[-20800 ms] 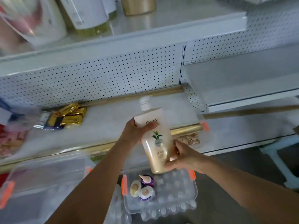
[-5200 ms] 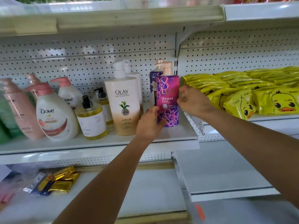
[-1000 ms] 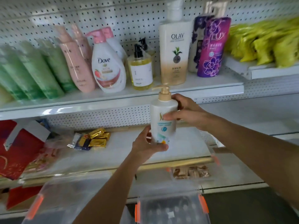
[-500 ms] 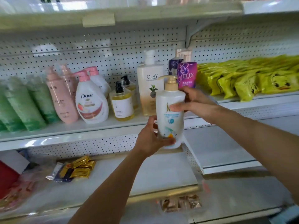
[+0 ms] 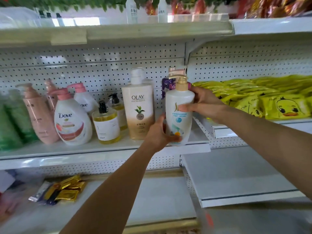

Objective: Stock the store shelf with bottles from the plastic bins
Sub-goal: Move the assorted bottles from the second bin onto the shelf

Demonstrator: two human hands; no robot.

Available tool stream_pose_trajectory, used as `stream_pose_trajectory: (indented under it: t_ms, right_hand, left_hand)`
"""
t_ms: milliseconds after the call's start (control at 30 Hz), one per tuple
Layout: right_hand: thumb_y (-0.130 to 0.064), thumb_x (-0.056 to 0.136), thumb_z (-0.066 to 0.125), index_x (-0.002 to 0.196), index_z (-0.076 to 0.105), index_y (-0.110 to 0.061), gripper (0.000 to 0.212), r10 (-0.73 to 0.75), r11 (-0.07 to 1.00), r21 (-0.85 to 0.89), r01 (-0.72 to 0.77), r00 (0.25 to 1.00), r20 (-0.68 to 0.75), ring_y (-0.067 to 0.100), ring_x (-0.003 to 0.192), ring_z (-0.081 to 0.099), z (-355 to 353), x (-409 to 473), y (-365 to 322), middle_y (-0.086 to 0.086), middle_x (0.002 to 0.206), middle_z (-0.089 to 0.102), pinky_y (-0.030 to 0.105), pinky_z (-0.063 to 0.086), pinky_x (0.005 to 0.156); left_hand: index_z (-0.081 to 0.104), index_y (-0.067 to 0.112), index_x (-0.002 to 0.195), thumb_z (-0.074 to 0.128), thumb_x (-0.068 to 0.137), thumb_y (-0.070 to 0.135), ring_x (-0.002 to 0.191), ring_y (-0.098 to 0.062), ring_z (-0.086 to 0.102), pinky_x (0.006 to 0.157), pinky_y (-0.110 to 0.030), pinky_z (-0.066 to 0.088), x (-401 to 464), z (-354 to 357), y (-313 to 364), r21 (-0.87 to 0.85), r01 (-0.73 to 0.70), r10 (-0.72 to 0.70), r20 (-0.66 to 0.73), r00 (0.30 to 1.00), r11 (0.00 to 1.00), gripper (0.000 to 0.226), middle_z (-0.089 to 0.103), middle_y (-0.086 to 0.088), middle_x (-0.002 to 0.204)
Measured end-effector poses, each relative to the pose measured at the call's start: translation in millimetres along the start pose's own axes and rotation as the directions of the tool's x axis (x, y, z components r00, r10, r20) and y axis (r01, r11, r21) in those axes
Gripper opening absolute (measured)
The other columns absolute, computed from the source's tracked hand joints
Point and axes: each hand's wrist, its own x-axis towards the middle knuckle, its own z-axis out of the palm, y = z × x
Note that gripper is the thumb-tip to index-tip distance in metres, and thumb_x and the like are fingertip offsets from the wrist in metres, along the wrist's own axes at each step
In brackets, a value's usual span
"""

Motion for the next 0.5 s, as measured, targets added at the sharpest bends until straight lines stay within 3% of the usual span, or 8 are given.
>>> stream_pose_trajectory:
  t_ms: [133, 200, 300, 433, 500]
  right_hand:
    - [-0.018, 0.067, 0.086, 0.128, 0.058, -0.023, 0.068, 0.005, 1.000, -0.009, -0.004, 1.000, 0.029, 0.005, 0.100, 0.067, -6.3, 9.9, 11.9, -0.008, 0.110, 0.071, 0.033, 0.054, 0.092]
    - [-0.022, 0.068, 0.086, 0.132, 0.054, -0.024, 0.071, 0.006, 0.997, -0.073, -0.005, 1.000, 0.020, 0.002, 0.097, 0.066, -8.6, 15.9, 11.7, -0.007, 0.112, 0.068, 0.031, 0.055, 0.092]
    - [-0.025, 0.070, 0.086, 0.135, 0.048, -0.020, 0.076, -0.013, 0.990, -0.141, 0.009, 1.000, -0.025, 0.013, 0.106, 0.061, -9.3, 23.5, 12.0, 0.001, 0.123, 0.059, 0.027, 0.052, 0.087]
    - [-0.020, 0.072, 0.084, 0.136, 0.045, -0.024, 0.075, -0.044, 0.992, -0.116, 0.042, 0.999, -0.015, 0.001, 0.096, 0.060, -8.7, 25.0, 13.7, -0.009, 0.112, 0.060, 0.009, 0.047, 0.068]
    - [-0.018, 0.073, 0.083, 0.136, 0.044, -0.025, 0.074, -0.043, 0.995, -0.095, 0.042, 0.999, -0.010, 0.001, 0.097, 0.060, -9.3, 24.9, 14.1, -0.011, 0.110, 0.061, 0.009, 0.048, 0.068]
  left_hand:
    - [0.047, 0.025, 0.126, 0.093, 0.056, 0.024, 0.094, -0.005, 0.063, 0.071, -0.014, 0.049, 4.8, 14.1, 0.5, 0.002, 0.015, -0.015, -0.021, 1.000, 1.000, 0.083, 0.067, 0.011, 0.104]
    - [0.049, 0.023, 0.125, 0.092, 0.057, 0.021, 0.099, -0.011, 0.064, 0.081, -0.023, 0.053, 10.2, 18.6, 1.3, -0.006, 0.026, -0.027, -0.035, 0.999, 1.000, 0.080, 0.067, 0.007, 0.109]
    - [0.050, 0.020, 0.125, 0.090, 0.060, 0.014, 0.106, -0.017, 0.062, 0.094, -0.038, 0.053, 17.9, 22.3, 2.0, -0.030, 0.057, -0.059, -0.049, 0.997, 0.998, 0.077, 0.066, 0.002, 0.114]
    - [0.049, 0.019, 0.126, 0.090, 0.061, 0.013, 0.107, -0.018, 0.061, 0.095, -0.039, 0.053, 20.8, 25.8, 3.0, -0.037, 0.074, -0.077, -0.060, 0.995, 0.997, 0.077, 0.062, -0.001, 0.118]
    - [0.049, 0.021, 0.122, 0.089, 0.062, 0.011, 0.105, -0.016, 0.060, 0.091, -0.033, 0.053, 21.3, 27.0, 4.7, -0.038, 0.079, -0.082, -0.072, 0.994, 0.996, 0.073, 0.062, 0.001, 0.115]
